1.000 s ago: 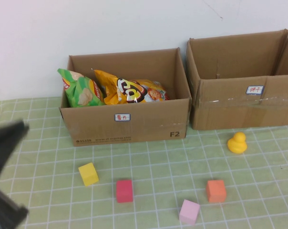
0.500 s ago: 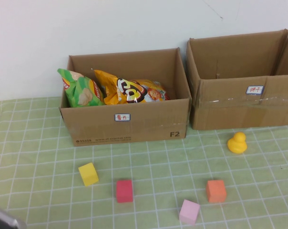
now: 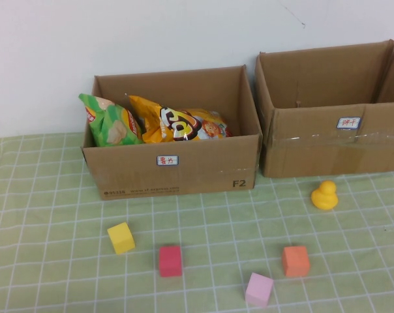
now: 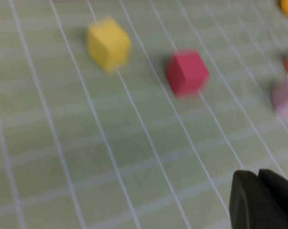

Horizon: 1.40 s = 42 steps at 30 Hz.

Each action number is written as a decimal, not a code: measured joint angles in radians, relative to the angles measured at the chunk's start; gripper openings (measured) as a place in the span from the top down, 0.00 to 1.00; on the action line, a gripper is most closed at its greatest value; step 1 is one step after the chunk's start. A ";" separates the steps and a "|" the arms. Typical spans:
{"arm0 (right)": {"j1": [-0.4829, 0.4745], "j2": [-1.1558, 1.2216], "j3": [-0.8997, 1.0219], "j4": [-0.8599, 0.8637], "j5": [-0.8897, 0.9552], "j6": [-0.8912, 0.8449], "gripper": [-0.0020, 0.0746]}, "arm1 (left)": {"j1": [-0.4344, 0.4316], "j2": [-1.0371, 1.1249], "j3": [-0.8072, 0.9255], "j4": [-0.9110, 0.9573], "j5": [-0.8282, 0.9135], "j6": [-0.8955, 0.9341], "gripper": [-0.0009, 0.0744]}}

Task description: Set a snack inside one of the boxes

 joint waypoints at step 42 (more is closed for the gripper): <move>0.000 0.000 0.000 0.000 0.024 0.000 0.98 | 0.500 -0.332 0.172 0.056 -0.098 0.360 0.99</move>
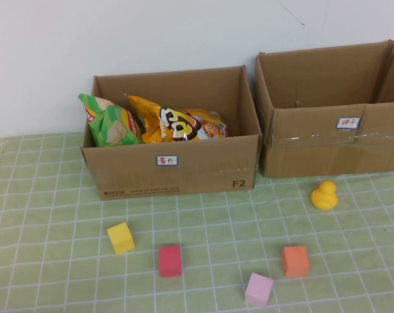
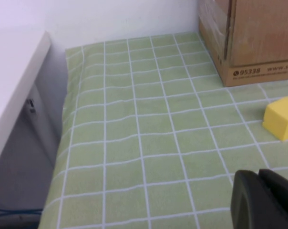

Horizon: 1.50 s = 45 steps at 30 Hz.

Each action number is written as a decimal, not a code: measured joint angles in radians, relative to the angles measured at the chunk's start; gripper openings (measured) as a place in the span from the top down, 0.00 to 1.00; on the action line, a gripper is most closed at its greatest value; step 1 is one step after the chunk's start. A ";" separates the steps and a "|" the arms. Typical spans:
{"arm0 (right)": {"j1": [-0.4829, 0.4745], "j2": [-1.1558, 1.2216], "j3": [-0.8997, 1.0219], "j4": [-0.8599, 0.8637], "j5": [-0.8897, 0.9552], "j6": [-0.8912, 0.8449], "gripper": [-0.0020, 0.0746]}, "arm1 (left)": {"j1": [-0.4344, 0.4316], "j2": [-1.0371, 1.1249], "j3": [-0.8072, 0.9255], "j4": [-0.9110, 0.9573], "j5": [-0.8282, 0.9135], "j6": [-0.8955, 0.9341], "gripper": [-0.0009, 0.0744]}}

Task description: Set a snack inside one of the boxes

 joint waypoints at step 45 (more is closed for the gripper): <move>0.000 0.000 0.000 0.000 0.000 0.000 0.98 | -0.049 0.000 0.000 -0.069 0.017 -0.042 0.99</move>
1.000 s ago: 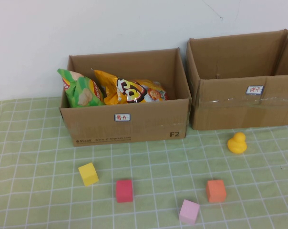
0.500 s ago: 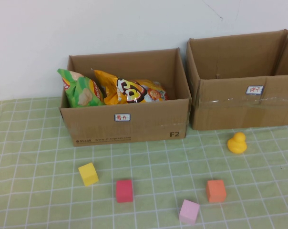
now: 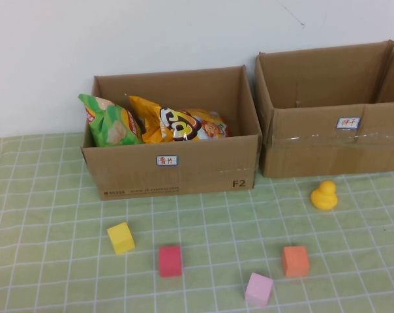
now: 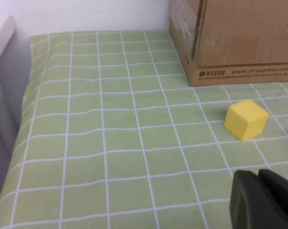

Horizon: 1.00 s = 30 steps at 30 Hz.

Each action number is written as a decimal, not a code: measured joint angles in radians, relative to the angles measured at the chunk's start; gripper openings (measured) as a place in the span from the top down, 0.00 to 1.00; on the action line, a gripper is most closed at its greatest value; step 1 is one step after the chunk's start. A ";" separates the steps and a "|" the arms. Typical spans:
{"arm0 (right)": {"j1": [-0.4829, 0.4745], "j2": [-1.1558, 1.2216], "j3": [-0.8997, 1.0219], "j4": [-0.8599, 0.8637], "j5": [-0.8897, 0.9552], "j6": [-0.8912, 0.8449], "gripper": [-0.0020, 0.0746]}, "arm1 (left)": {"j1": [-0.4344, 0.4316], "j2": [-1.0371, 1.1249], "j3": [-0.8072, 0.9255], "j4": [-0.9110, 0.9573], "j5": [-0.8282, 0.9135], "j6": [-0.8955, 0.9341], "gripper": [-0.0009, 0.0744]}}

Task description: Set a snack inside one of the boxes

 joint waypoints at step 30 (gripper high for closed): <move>0.000 0.000 0.000 0.000 0.000 0.000 0.98 | 0.005 0.000 0.000 0.025 0.002 0.005 0.99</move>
